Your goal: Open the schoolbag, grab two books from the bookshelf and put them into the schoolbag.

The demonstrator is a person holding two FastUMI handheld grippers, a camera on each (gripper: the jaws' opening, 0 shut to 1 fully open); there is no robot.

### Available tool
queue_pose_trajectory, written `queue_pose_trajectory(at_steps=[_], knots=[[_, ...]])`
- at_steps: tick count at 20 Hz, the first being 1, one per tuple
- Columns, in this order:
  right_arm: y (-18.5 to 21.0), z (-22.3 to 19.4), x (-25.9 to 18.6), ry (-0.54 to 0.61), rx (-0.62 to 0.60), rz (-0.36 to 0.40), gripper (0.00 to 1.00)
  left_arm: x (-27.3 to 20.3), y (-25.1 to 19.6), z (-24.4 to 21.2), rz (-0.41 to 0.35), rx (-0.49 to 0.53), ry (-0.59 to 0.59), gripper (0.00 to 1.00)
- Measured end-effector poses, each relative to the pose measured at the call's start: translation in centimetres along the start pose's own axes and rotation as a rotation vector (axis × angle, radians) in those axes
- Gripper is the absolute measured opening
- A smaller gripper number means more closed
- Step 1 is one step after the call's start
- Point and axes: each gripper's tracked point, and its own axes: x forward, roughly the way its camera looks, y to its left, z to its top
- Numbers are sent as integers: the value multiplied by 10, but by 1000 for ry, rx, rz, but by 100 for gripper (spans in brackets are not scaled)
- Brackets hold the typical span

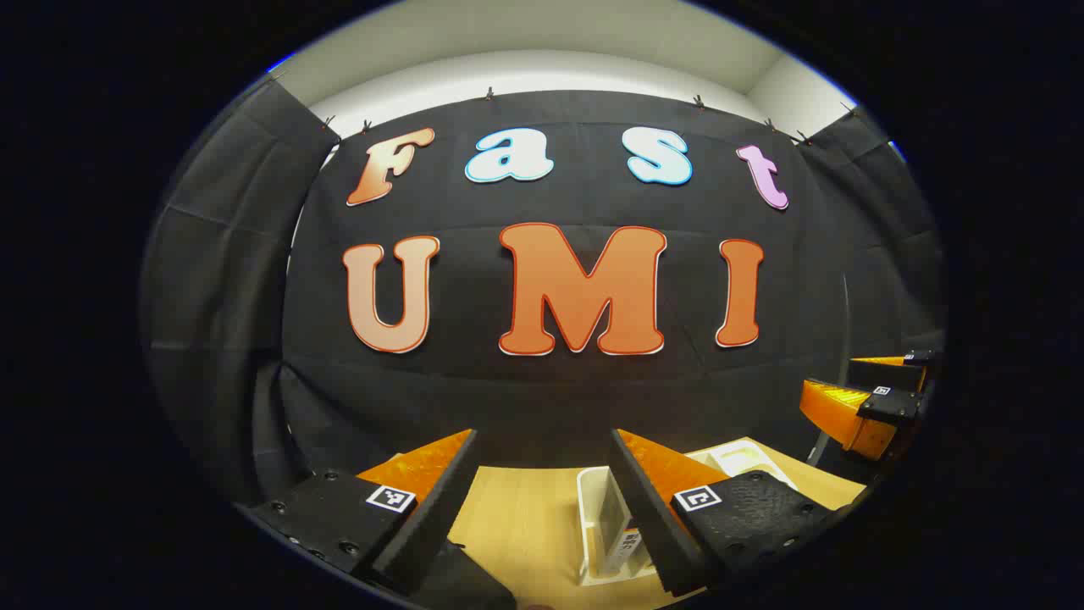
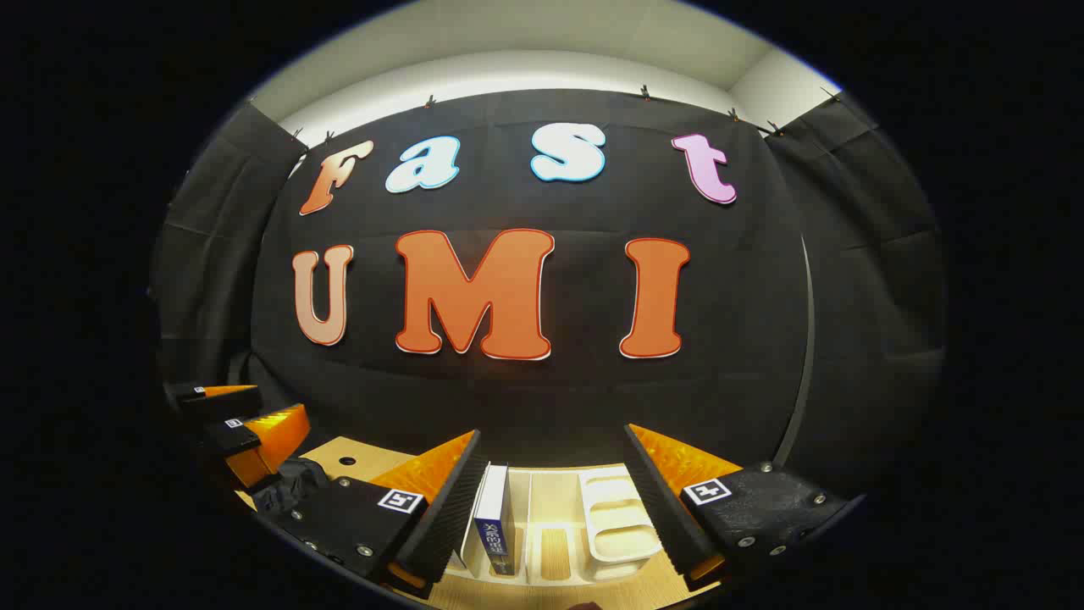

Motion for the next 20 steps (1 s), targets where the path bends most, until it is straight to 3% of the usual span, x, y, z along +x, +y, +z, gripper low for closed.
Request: queue_pose_trajectory(at_steps=[8, 20], knots=[[13, 1, 6, -6, -16, 28, 95, 0, 11, 5, 17, 17, -22, 97], [4, 14, 6, -27, -48, 8, 95, 0, 14, 25, 14, -11, -53, 94]])
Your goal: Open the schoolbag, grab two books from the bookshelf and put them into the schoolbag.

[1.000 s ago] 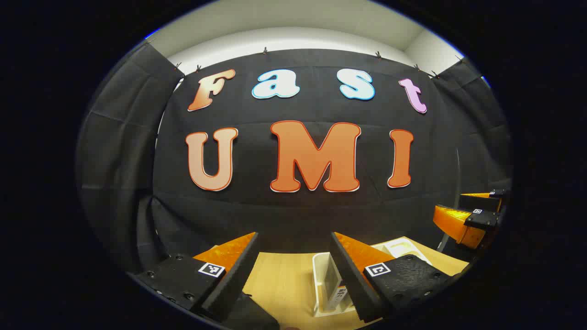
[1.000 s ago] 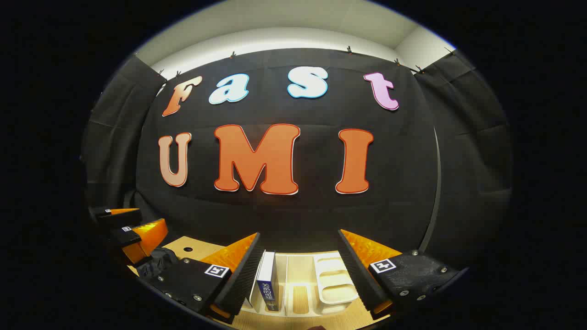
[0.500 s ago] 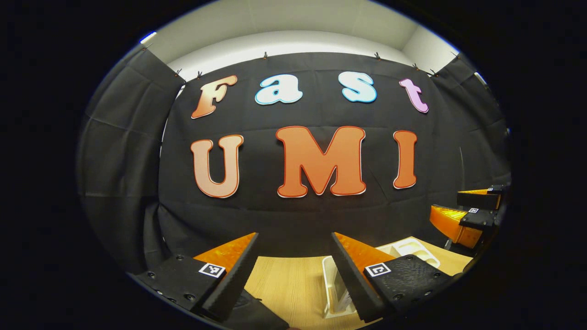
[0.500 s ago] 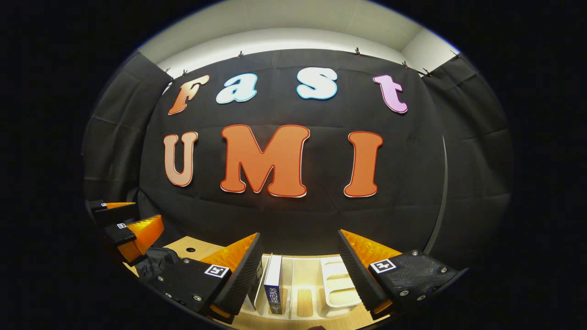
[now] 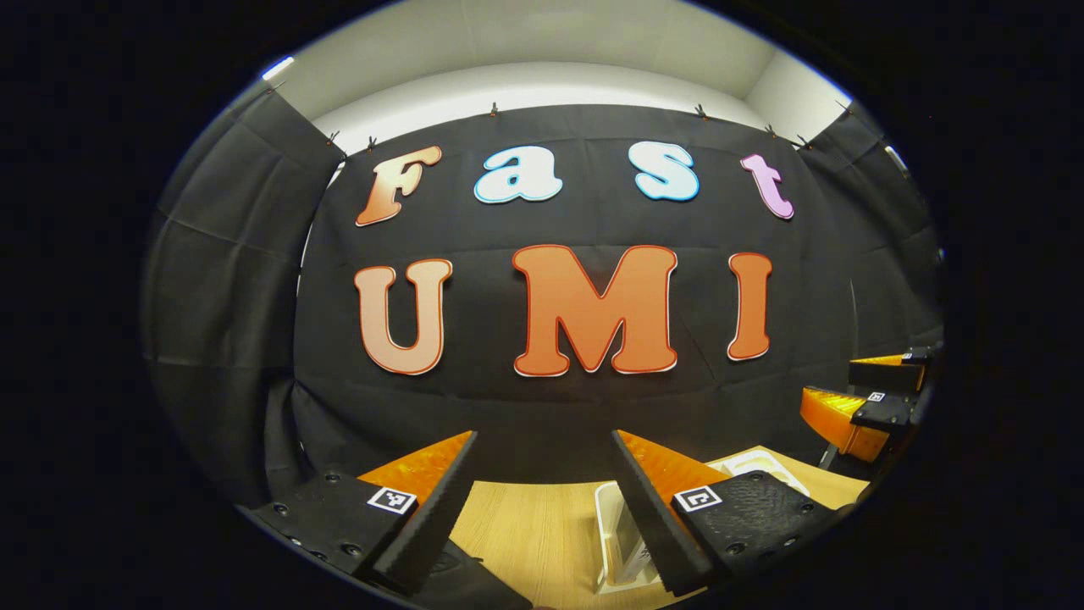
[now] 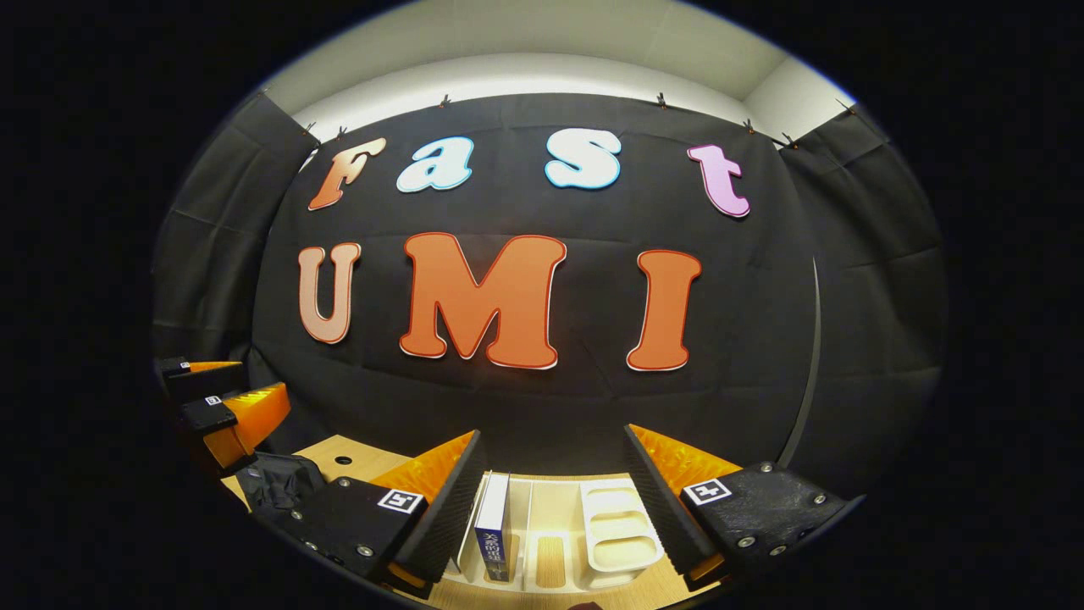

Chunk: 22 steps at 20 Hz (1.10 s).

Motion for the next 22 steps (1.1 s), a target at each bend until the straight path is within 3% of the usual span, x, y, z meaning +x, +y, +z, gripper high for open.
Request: queue_pose_trajectory(at_steps=[11, 22], knots=[[-10, 21, -5, -21, -22, -42, 95, 13, -5, 37, -42, -51, -25, 94], [-11, -14, -8, 57, -15, -57, 95, 8, -22, -3, -65, -20, 9, 95]])
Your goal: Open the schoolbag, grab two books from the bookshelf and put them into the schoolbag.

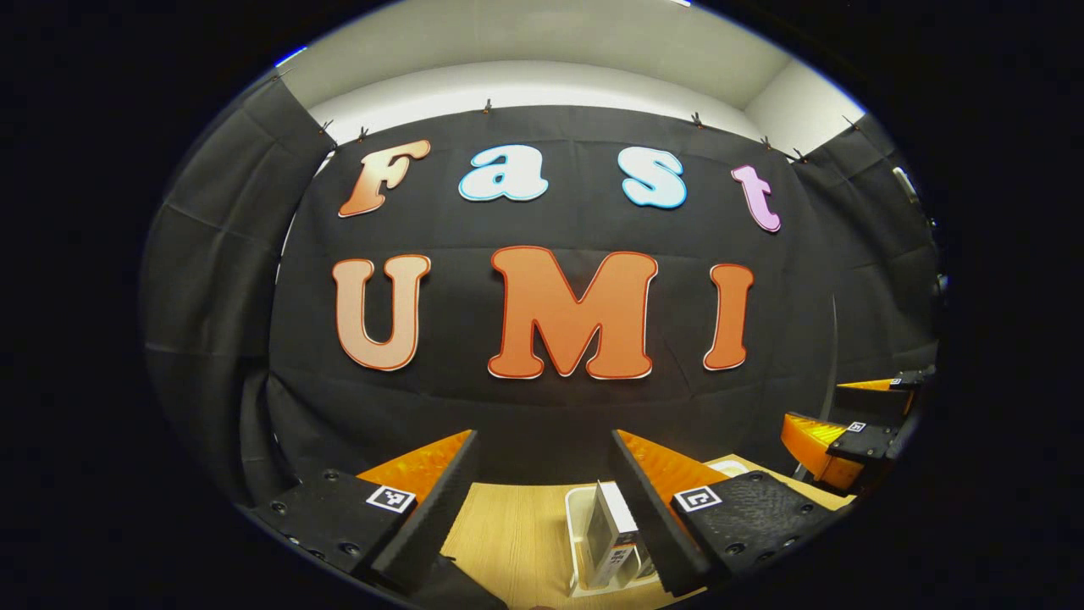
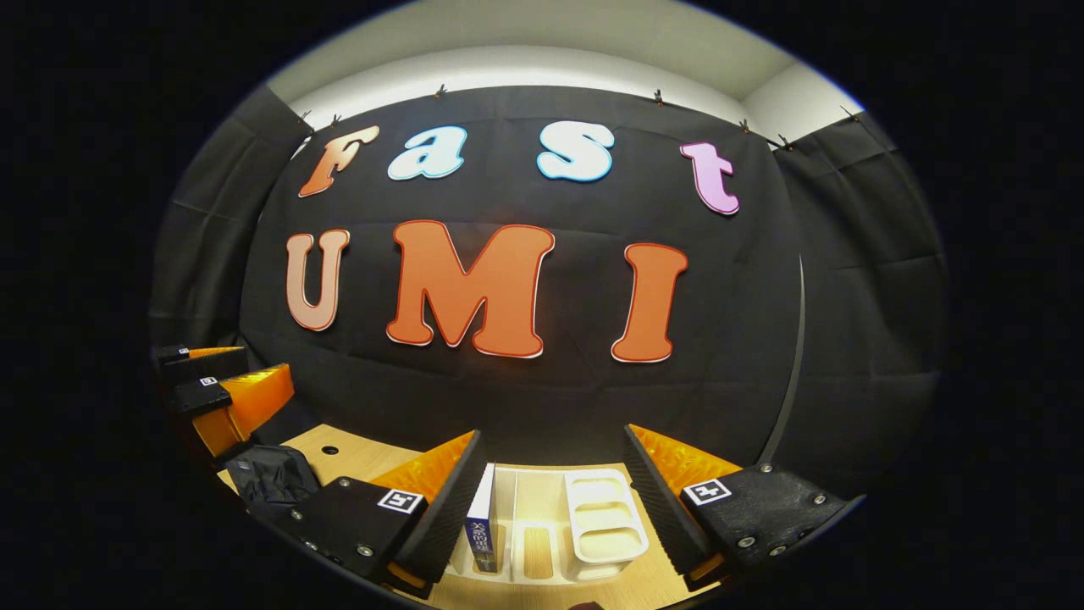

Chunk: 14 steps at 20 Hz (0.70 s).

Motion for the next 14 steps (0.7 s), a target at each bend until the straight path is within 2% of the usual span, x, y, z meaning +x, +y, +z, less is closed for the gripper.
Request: queue_pose_trajectory(at_steps=[5, 9, 12, 13, 14], knots=[[1, -7, 5, 8, 2, 4, 95, 1, 2, -13, 15, 57, 12, 97], [2, -10, 10, 12, 6, 13, 95, 3, 15, -28, 57, 150, 28, 95], [1, -17, 14, 27, 5, 19, 95, 0, 24, -51, 81, 225, 73, 96], [0, -21, 16, 32, 2, 21, 95, -1, 27, -59, 89, 253, 94, 100], [-2, -23, 17, 37, 0, 21, 95, -1, 31, -70, 89, 280, 115, 96]])
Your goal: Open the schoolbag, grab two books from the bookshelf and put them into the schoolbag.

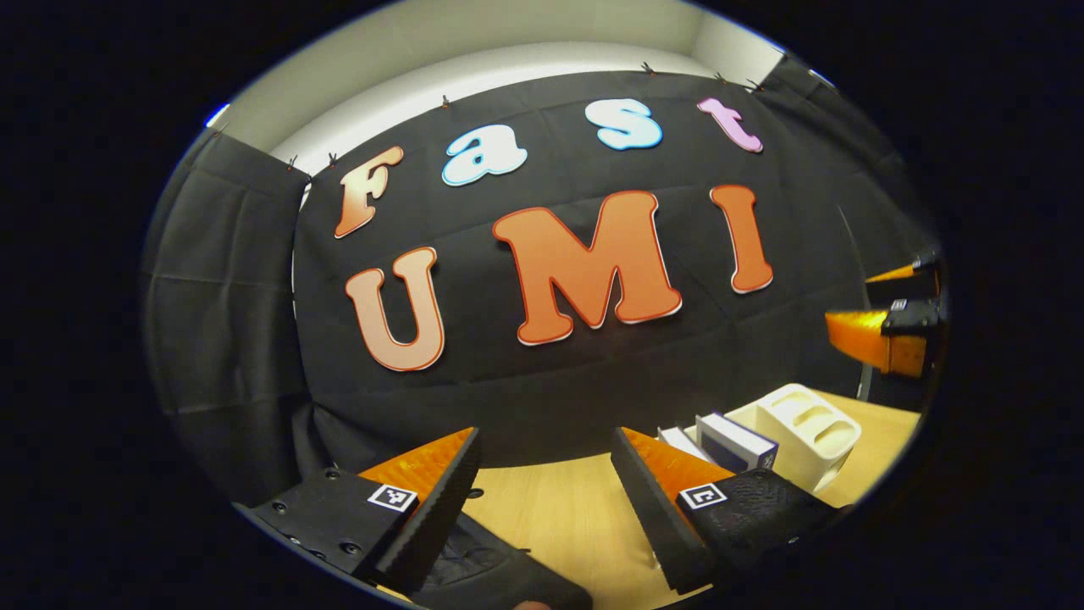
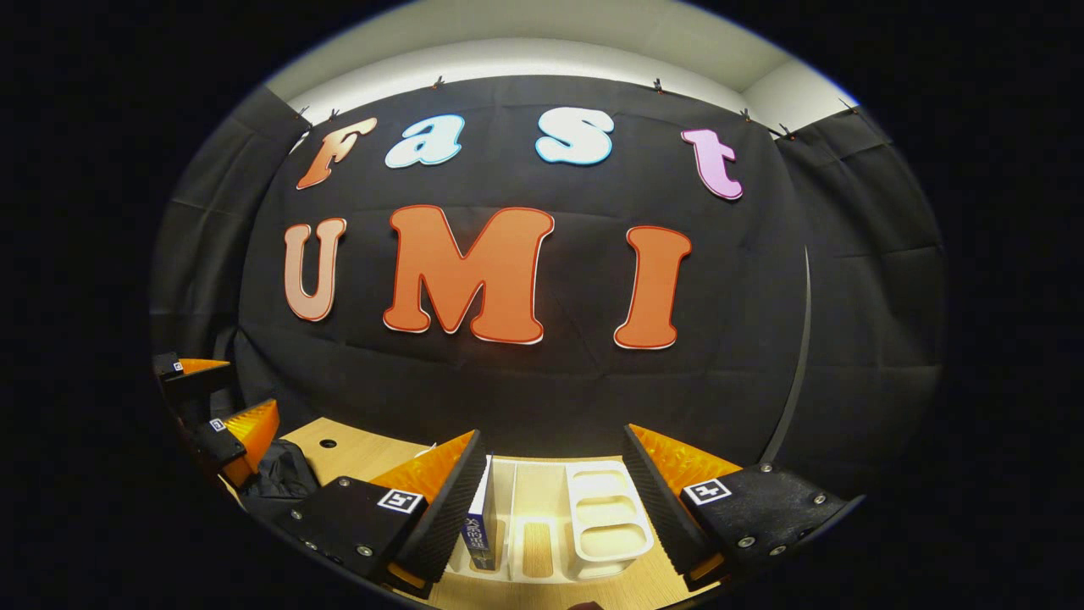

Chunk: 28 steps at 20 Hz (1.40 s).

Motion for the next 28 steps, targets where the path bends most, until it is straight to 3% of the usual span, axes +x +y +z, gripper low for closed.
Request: queue_pose_trajectory(at_steps=[4, 11, 17, 28], knots=[[-5, -10, 8, 17, -17, 4, 95, -10, 0, -60, 13, 110, 158, 97], [-18, -32, 20, 51, -48, 17, 95, -44, 5, -144, 38, 333, 327, 98], [-22, -49, 20, 83, -62, 48, 95, -80, -18, -228, -59, 551, 485, 98], [-41, -53, 22, 82, -83, 57, 95, -116, -15, -314, -24, 646, 687, 98]])
